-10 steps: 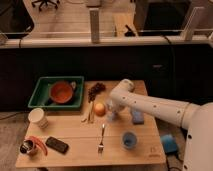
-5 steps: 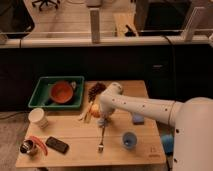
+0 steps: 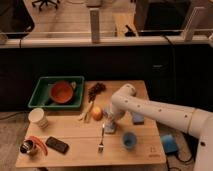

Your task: Wipe table surface with towel

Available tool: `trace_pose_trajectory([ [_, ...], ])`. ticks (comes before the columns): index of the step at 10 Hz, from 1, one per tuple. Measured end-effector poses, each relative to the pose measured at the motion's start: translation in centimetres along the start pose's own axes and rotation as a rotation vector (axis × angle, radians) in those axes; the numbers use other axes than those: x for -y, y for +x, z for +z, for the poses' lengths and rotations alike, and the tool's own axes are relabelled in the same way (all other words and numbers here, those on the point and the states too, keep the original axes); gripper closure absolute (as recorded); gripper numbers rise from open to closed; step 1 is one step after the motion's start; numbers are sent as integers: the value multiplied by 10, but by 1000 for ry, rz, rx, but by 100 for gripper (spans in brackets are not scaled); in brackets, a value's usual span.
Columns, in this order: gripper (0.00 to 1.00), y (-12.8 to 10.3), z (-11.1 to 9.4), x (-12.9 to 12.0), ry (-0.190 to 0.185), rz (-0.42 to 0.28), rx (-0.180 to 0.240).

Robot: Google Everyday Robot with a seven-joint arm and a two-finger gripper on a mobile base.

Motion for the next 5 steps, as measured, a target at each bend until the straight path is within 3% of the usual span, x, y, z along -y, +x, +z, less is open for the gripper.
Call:
trace_pose_trajectory([
  [3, 100, 12, -20, -45, -5, 67, -20],
  [5, 100, 37, -24, -54, 26, 110, -42],
])
